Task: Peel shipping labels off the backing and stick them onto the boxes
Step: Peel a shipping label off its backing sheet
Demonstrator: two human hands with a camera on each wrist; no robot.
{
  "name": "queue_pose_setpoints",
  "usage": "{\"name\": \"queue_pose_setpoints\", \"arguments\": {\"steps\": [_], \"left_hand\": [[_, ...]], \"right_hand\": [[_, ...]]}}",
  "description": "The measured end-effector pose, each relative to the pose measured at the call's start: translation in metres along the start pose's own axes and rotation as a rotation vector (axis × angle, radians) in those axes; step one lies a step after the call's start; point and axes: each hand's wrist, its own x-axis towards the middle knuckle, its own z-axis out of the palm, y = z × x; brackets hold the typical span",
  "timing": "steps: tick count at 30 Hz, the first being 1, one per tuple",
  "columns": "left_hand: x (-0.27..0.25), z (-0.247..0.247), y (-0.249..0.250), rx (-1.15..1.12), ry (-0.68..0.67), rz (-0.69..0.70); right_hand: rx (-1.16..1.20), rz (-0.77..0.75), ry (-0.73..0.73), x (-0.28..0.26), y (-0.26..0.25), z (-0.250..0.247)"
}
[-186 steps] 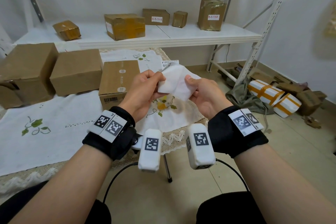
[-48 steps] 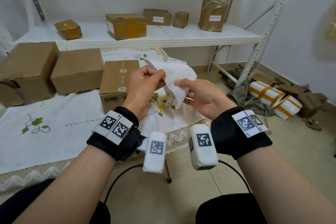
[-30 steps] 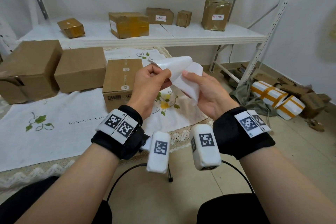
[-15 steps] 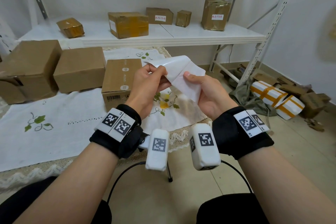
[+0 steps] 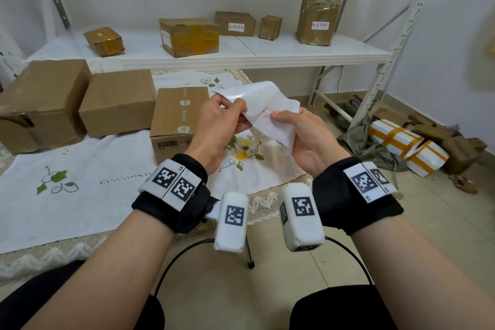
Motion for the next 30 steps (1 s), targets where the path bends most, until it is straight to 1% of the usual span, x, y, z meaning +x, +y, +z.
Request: {"name": "queue_pose_setpoints", "arguments": {"steps": [4, 7, 14, 19, 22, 25, 30], "left_hand": [[-0.0008, 0.0011, -0.0001, 0.017, -0.037, -0.008], [-0.0003, 0.0009, 0.0005, -0.02, -0.05, -0.036], [0.0012, -0.0001, 0.0, -0.074, -0.082, -0.088], [0.003, -0.0002, -0.0019, -0.115, -0.07, -0.119], [0.0024, -0.0002, -0.0013, -0.123, -0.046, -0.12], [0.0037, 0.0002, -0.0016, -0.102, -0.038, -0.091], [0.0013, 0.0016, -0.0012, -0.069, -0.051, -0.047]], "right_hand": [[-0.026, -0.034, -0.045, -0.0017, 0.0, 0.0005], [-0.014, -0.04, -0.058, -0.002, 0.0001, 0.0009], [0.03, -0.035, -0.022, -0.0023, -0.001, 0.0035], [0.066, -0.019, 0.0, -0.0016, -0.0032, 0.0023], [0.068, -0.01, -0.002, -0.0012, -0.0043, 0.0008], [0.06, -0.016, -0.006, -0.0014, -0.003, 0.0006], [0.037, -0.042, -0.047, -0.0033, 0.0013, 0.0031]]}}
